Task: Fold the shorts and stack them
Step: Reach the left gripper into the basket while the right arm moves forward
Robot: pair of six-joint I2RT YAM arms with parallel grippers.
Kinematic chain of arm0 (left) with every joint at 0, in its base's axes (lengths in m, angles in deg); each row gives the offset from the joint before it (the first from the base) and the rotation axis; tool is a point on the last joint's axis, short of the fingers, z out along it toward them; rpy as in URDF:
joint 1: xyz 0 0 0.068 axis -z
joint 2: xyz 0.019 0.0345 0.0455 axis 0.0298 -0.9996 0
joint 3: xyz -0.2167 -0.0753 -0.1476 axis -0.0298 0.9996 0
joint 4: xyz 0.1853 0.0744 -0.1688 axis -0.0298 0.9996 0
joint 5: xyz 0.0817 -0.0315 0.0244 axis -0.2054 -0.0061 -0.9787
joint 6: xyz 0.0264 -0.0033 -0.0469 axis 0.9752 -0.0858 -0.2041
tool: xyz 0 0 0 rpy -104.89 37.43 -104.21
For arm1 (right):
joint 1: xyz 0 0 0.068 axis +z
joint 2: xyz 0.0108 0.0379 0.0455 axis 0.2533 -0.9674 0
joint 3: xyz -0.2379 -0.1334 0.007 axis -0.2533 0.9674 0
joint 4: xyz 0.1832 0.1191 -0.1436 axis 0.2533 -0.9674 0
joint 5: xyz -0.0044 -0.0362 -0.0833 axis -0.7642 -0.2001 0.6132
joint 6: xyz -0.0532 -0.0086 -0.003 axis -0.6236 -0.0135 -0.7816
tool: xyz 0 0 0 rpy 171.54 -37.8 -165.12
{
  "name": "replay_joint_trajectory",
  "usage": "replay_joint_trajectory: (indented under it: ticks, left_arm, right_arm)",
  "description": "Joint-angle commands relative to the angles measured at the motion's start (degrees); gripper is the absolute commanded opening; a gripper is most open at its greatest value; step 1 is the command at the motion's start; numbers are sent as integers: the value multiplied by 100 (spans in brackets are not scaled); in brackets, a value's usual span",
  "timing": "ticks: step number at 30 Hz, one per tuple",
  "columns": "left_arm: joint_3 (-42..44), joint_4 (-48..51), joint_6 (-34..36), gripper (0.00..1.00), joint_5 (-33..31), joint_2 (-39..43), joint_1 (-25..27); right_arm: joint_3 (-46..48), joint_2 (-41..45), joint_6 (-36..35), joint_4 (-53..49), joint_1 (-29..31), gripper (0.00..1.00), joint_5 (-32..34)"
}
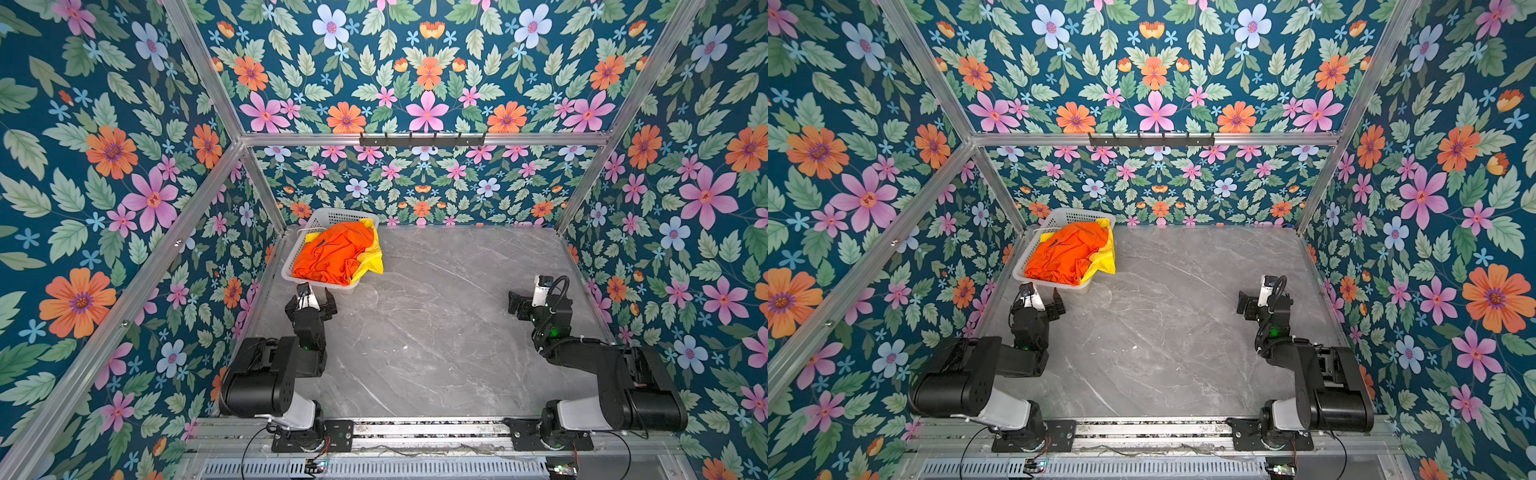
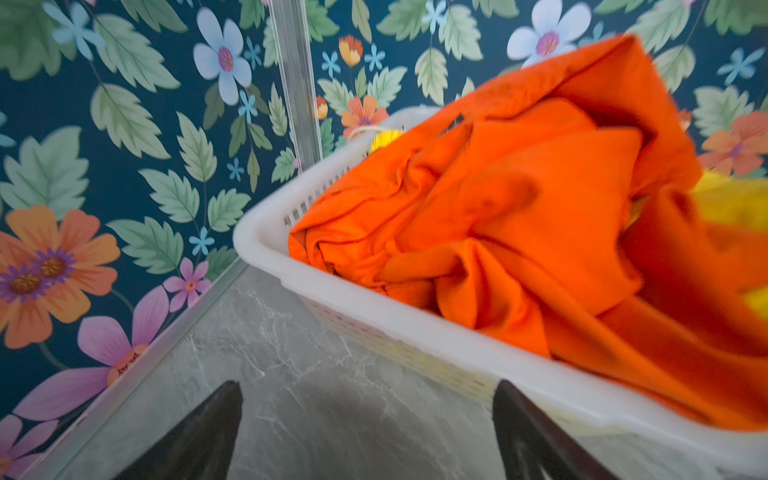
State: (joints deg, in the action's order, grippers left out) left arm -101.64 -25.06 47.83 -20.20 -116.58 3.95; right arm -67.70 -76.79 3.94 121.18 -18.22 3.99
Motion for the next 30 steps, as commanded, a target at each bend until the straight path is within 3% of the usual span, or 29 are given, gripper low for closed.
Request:
replay_joint_trajectory:
  ticks: [1, 5, 8, 12, 15, 23, 26, 30]
  left_arm:
    - [62, 735, -261, 93, -85, 834, 7]
    - [131, 2405, -899, 89, -228, 2381, 9]
    - [-206, 3891, -990, 87, 42, 3390, 9]
    - [-1341, 5506, -826, 86, 452, 3644, 10]
    - [-2706, 6603, -581, 85, 1002, 2930, 10]
    - [-6551, 9256, -208, 83, 2134, 77, 6]
    - [-7555, 9936, 97, 82, 2184, -873, 22]
    - [-8194, 10175, 429, 84, 2289, -1749, 65]
  right_arm:
    - [-439, 499, 13, -1240, 3, 99, -107]
    - [-942, 1338, 294, -2763, 6, 99, -516]
    - [-1208, 1904, 793, -3546, 31, 99, -970]
    - [-1491, 2387, 1211, -4092, 428, 99, -1142]
    - [-1760, 2390, 1358, -4277, 1045, 99, -1008]
    - [-2678, 1481, 1534, -4623, 2351, 99, -964]
    - [-2801, 1204, 1540, -4554, 2669, 99, -981]
    - [-2862, 996, 1550, -4467, 2982, 99, -963]
